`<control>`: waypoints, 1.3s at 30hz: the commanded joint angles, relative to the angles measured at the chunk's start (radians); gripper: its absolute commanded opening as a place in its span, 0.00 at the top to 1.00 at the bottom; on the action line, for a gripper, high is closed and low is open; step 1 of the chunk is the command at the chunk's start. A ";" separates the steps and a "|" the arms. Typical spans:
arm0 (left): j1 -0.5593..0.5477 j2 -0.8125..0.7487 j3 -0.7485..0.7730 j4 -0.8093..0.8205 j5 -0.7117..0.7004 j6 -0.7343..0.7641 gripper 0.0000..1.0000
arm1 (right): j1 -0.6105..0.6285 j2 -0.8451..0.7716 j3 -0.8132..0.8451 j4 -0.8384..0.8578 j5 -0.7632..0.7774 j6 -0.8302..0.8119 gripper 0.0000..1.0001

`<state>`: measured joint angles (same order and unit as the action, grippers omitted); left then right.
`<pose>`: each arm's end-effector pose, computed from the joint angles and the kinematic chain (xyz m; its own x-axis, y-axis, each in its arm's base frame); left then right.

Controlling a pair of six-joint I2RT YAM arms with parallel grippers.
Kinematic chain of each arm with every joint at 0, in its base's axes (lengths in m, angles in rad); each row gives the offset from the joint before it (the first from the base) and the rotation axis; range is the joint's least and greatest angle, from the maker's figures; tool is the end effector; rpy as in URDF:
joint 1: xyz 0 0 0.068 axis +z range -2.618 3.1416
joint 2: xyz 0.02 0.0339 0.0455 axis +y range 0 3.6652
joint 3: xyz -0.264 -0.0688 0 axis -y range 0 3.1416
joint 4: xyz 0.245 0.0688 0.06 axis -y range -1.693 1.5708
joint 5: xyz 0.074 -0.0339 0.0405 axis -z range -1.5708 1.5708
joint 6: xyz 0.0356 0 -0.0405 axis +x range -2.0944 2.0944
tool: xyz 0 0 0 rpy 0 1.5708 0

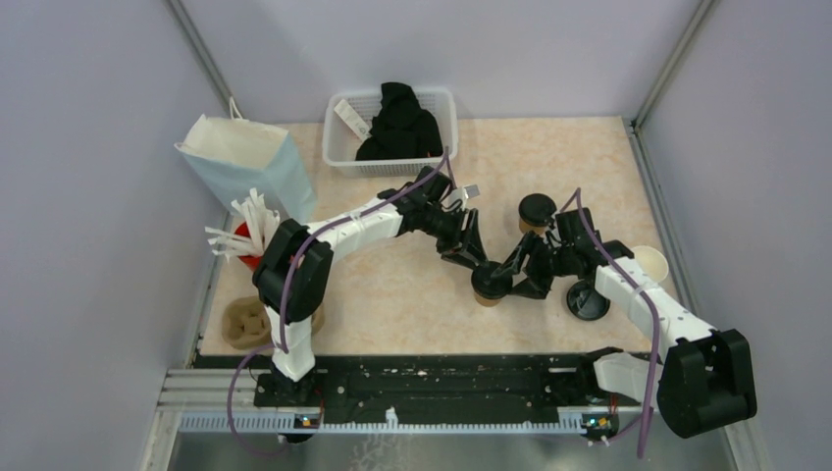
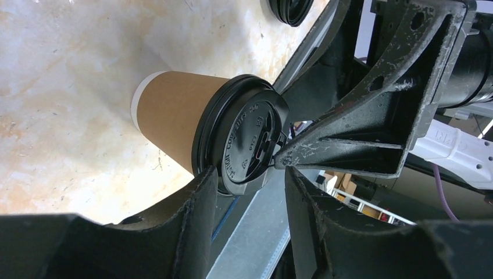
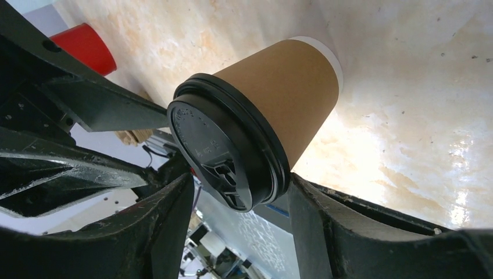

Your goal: Pack the takeout coffee

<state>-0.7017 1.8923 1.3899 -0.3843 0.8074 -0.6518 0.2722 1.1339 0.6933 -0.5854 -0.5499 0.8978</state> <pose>0.2960 -0.2839 0.2222 -0.9528 0.2562 -0.1628 0.2730 0.4889 -0.8285 0.1968 0.0743 0.2132 -0.8967 0.4419 0.0265 0.3387 0.6463 0.6838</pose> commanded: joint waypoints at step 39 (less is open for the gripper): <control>-0.012 -0.037 -0.159 0.015 -0.095 0.113 0.49 | -0.161 0.112 -0.304 0.550 -0.348 -0.175 0.42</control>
<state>-0.7090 1.8812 1.2804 -0.4244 0.7708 -0.5667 0.1219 1.2018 0.4404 -0.1818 -0.8902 0.7105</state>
